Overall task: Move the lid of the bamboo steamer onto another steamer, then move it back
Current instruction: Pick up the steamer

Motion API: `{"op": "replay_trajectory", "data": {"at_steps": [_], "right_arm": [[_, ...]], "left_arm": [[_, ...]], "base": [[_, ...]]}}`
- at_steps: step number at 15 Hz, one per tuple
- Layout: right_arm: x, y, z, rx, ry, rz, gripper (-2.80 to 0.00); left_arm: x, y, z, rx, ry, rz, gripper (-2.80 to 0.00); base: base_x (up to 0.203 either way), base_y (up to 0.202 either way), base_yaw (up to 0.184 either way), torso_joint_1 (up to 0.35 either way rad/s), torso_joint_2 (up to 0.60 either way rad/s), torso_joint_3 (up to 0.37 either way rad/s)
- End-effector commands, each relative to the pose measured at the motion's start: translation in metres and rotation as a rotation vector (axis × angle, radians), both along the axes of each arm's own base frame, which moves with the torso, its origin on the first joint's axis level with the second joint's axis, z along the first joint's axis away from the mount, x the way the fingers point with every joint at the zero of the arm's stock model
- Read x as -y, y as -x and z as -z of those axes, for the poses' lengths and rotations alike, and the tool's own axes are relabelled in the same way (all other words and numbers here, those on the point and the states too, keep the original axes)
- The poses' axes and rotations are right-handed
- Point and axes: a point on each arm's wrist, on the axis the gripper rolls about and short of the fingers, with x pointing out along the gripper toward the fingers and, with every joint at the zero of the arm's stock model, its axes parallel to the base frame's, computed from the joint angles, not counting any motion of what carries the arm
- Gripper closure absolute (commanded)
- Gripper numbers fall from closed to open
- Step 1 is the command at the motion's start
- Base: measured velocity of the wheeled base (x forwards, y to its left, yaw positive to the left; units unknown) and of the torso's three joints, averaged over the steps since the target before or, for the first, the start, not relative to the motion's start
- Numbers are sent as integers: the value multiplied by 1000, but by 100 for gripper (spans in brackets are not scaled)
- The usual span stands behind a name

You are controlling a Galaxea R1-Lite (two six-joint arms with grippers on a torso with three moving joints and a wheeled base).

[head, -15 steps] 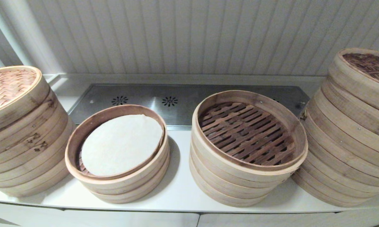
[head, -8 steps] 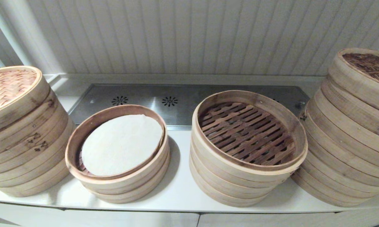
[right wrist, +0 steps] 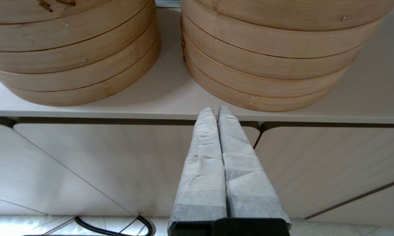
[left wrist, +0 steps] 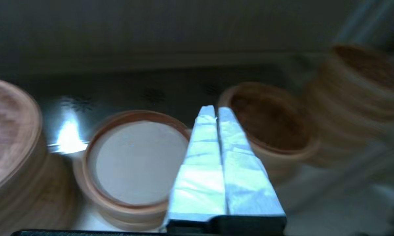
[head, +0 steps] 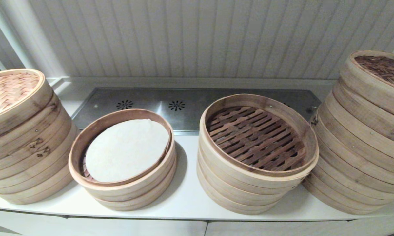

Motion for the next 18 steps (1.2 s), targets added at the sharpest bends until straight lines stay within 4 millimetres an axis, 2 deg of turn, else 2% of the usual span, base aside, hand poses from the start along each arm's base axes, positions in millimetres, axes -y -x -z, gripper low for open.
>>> {"op": "replay_trajectory", "data": {"at_steps": [1, 5, 9, 11, 13, 15, 16, 18], "right_arm": [[0, 0, 0, -3, 0, 0, 0], [0, 0, 0, 0, -1, 1, 0], [0, 0, 0, 0, -1, 1, 0], [0, 0, 0, 0, -1, 1, 0], [0, 0, 0, 0, -1, 1, 0], [0, 0, 0, 0, -1, 1, 0], [0, 0, 0, 0, -1, 1, 0], [0, 0, 0, 0, -1, 1, 0]], "left_arm": [[23, 25, 13, -16, 9, 93, 0], [37, 39, 38, -50, 42, 110, 0], [37, 39, 46, -57, 50, 90, 0], [37, 40, 56, -59, 49, -8, 0], [25, 46, 63, -60, 34, -40, 0], [2, 55, 78, -81, 13, -52, 0], [-12, 53, 95, -114, -6, -109, 0], [-25, 38, 139, -178, -35, -211, 0]], "base": [[0, 0, 0, 0, 0, 0], [0, 0, 0, 0, 0, 0], [0, 0, 0, 0, 0, 0], [0, 0, 0, 0, 0, 0], [0, 0, 0, 0, 0, 0], [0, 0, 0, 0, 0, 0], [0, 0, 0, 0, 0, 0], [0, 0, 0, 0, 0, 0]]}}
